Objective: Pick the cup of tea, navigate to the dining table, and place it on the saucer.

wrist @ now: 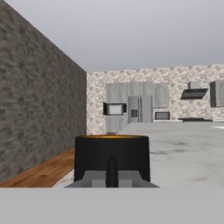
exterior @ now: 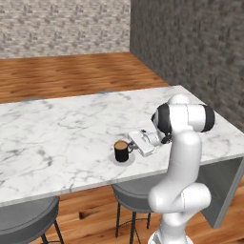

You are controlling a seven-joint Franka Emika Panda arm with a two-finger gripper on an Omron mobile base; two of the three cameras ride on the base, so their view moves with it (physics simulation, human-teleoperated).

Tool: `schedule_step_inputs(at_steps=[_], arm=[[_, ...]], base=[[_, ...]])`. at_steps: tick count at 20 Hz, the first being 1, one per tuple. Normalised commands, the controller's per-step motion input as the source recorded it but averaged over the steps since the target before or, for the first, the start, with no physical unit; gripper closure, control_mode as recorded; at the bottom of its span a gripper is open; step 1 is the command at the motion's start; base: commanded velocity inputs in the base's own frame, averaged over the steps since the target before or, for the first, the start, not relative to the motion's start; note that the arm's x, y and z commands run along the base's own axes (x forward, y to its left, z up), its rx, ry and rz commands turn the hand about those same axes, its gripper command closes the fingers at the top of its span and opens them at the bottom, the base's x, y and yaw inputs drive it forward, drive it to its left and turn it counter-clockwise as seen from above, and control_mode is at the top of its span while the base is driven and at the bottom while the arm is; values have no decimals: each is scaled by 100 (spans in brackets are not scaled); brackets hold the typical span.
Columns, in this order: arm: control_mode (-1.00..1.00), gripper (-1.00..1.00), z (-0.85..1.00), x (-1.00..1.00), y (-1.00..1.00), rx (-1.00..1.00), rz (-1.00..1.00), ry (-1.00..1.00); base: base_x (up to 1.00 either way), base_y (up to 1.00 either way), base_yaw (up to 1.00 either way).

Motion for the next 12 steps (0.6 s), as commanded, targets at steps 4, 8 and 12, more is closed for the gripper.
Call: schedule_step_inputs(at_steps=[4, 8, 12], arm=[[-100, 100, -22, 0, 0, 0, 0, -1], [-100, 100, -12, 0, 0, 0, 0, -2], [-100, 100, -2, 2, 0, 0, 0, 0]], base=[[0, 0, 0], [0, 0, 0], [0, 0, 0]])
